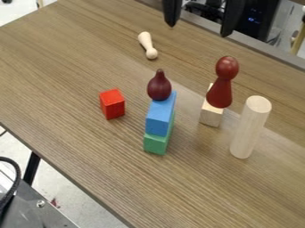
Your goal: Put the object with a hole on top of the cylindre
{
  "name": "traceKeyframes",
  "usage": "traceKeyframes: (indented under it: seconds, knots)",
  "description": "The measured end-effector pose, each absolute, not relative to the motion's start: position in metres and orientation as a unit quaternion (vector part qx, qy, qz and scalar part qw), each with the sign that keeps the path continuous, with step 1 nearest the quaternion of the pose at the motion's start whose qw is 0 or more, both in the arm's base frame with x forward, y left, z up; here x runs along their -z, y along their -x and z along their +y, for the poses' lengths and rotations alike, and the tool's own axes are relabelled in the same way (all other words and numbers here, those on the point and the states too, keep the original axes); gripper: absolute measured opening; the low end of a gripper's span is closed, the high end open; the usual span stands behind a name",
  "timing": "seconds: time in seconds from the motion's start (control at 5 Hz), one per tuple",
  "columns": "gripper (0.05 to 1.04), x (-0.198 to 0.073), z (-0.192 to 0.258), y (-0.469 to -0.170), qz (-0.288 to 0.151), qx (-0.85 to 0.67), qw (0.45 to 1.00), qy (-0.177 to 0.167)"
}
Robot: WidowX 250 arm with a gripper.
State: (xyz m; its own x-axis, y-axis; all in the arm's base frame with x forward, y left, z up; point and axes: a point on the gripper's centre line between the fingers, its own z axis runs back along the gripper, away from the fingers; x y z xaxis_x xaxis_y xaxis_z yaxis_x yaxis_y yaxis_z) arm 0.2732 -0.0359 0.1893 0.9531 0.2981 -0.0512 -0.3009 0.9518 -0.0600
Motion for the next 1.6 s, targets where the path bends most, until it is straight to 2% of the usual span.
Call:
traceKeyframes:
  seconds: [0.4, 0.6, 0.8, 1.0, 1.6]
  knots:
    - [1.001, -0.175, -0.031, -0.273, 0.039, -0.146, 0.988, 0.014]
    - [1.001, -0.160, -0.024, -0.265, 0.050, -0.144, 0.988, -0.008]
    - [1.001, -0.147, -0.021, -0.258, 0.061, -0.146, 0.987, -0.015]
    - [1.001, -0.138, -0.013, -0.249, 0.071, -0.157, 0.985, -0.015]
    - [1.001, -0.117, -0.004, -0.240, 0.061, -0.189, 0.980, -0.014]
